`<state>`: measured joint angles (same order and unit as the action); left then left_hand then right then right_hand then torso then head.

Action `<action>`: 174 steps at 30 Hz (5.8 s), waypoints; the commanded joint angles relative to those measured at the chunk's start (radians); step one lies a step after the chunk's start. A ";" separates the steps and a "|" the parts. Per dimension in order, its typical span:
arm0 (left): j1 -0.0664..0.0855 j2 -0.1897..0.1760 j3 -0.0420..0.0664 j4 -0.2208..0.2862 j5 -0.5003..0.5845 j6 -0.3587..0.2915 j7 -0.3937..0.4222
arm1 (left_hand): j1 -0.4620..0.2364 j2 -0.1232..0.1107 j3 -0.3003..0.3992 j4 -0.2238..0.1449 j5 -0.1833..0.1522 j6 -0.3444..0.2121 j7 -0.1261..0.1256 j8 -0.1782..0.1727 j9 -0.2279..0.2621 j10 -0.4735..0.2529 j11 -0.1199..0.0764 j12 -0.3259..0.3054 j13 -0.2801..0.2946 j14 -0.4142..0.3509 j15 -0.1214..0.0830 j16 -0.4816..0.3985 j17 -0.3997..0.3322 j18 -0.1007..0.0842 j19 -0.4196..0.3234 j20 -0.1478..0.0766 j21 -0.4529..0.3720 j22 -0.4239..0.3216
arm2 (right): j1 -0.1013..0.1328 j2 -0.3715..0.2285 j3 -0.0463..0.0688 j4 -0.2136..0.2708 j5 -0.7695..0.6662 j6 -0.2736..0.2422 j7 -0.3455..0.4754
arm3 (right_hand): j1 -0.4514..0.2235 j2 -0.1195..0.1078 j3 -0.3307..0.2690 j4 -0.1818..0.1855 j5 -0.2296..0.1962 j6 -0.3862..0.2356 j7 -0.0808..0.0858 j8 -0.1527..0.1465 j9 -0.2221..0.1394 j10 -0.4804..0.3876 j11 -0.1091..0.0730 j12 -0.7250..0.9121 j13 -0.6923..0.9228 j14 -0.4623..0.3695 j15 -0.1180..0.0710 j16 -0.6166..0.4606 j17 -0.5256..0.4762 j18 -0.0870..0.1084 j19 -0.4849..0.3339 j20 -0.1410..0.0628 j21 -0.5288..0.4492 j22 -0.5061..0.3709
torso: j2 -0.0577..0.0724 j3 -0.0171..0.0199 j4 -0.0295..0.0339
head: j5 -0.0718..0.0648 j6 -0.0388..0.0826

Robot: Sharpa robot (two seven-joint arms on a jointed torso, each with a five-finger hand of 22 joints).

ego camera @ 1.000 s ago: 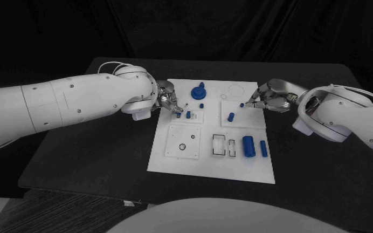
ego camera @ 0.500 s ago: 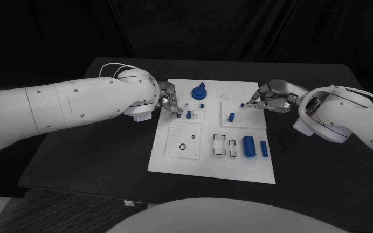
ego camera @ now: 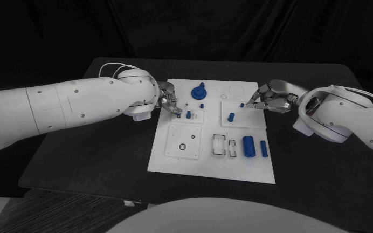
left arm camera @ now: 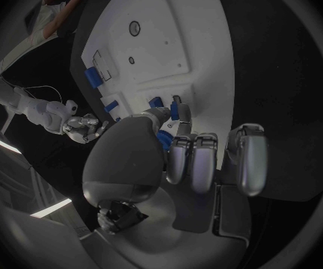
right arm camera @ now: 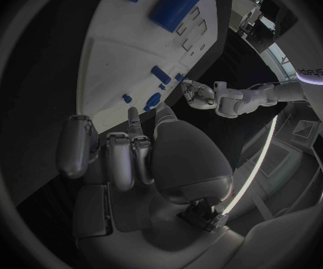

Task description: Assemble the parts on the task board

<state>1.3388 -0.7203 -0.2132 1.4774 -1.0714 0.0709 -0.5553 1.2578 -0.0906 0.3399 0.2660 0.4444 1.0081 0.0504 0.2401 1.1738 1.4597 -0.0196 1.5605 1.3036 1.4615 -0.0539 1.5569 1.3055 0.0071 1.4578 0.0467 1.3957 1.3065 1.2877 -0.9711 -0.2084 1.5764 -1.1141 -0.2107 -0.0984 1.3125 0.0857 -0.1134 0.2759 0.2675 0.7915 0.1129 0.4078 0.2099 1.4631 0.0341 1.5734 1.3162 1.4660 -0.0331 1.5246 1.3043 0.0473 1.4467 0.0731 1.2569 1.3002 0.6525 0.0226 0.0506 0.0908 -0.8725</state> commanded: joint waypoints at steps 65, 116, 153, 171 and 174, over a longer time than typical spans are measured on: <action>-0.027 -0.021 0.001 0.025 -0.005 -0.076 0.038 | -0.039 0.015 0.093 -0.066 -0.044 0.019 -0.018 0.000 0.040 0.111 -0.008 0.010 0.267 0.109 -0.014 0.014 0.265 0.039 -0.010 -0.001 -0.001 0.204 | -0.010 -0.003 0.000 -0.005 -0.001 -0.008 -0.006 | 0.031 0.014 -0.021 0.000 0.047 0.001 0.002 0.021 0.010 0.108 0.001 -0.003 0.255 0.085 0.000 -0.016 0.210 0.026 -0.007 0.001 -0.017 0.169 | 0.000 -0.0002 0.0002 | 0.001 0.000; -0.034 -0.002 0.001 0.011 -0.063 -0.052 0.040 | -0.053 0.015 0.091 -0.061 -0.049 0.025 -0.017 0.000 0.039 0.111 -0.008 0.010 0.267 0.109 -0.014 0.014 0.265 0.039 -0.010 -0.001 -0.001 0.204 | -0.015 -0.001 0.000 -0.010 -0.001 -0.006 -0.005 | 0.034 0.015 -0.022 0.001 0.052 0.000 0.002 0.020 0.009 0.108 0.002 -0.003 0.255 0.085 0.000 -0.018 0.208 0.027 -0.008 0.001 -0.021 0.168 | 0.000 -0.0001 0.0000 | 0.004 0.000; -0.043 0.003 0.001 0.000 -0.063 -0.033 0.053 | -0.062 0.013 0.088 -0.066 -0.084 0.026 -0.018 -0.003 0.039 0.111 -0.008 0.010 0.267 0.109 -0.014 0.014 0.265 0.040 -0.013 -0.001 -0.006 0.202 | -0.018 -0.002 0.000 -0.009 -0.001 -0.006 -0.005 | 0.037 0.015 -0.022 0.000 0.054 0.000 0.002 0.020 0.009 0.108 0.002 -0.003 0.255 0.085 0.000 -0.017 0.209 0.027 -0.008 0.001 -0.023 0.168 | 0.000 -0.0002 -0.0001 | 0.006 0.000; -0.044 0.006 0.001 -0.005 -0.063 -0.023 0.053 | -0.208 0.047 -0.081 0.023 -0.340 0.045 -0.007 -0.023 0.026 0.111 0.002 0.010 0.267 0.109 -0.006 0.014 0.265 0.041 -0.015 0.006 -0.012 0.201 | -0.018 -0.002 0.000 -0.010 -0.001 -0.001 -0.008 | 0.063 0.018 -0.015 -0.008 0.109 -0.002 0.002 0.019 0.006 0.108 0.002 -0.003 0.255 0.085 0.000 -0.018 0.208 0.028 -0.008 0.001 -0.027 0.168 | 0.000 -0.0001 -0.0001 | 0.007 0.000; -0.044 0.006 0.001 -0.005 -0.063 -0.019 0.051 | -0.215 0.050 -0.092 0.023 -0.344 0.044 -0.006 -0.025 0.024 0.111 0.003 0.010 0.267 0.109 -0.005 0.014 0.265 0.041 -0.016 0.007 -0.012 0.200 | -0.018 -0.002 0.000 -0.010 -0.001 0.000 -0.008 | 0.069 0.017 -0.013 -0.009 0.125 -0.002 0.002 0.018 0.006 0.108 0.001 -0.003 0.255 0.085 0.000 -0.018 0.208 0.028 -0.007 0.001 -0.027 0.168 | 0.000 -0.0001 0.0000 | 0.008 0.000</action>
<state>1.2981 -0.7164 -0.2125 1.4717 -1.1358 0.0337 -0.5153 1.0672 -0.0443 0.2870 0.2827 0.1189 1.0506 0.0429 0.2398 1.2043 1.4627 -0.0160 1.5605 1.3036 1.4617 -0.0536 1.5569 1.3055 0.0071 1.4506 0.0540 1.3955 1.3065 1.2719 -0.9720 -0.2085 1.5656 -1.1141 -0.2115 -0.0972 1.3533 0.0839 -0.1134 0.2756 0.3795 0.7915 0.1130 0.4078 0.2097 1.4630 0.0343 1.5742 1.3282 1.4658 -0.0328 1.5246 1.3043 0.0473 1.4466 0.0732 1.2562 1.3002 0.6526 0.0224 0.0505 0.0981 -0.8725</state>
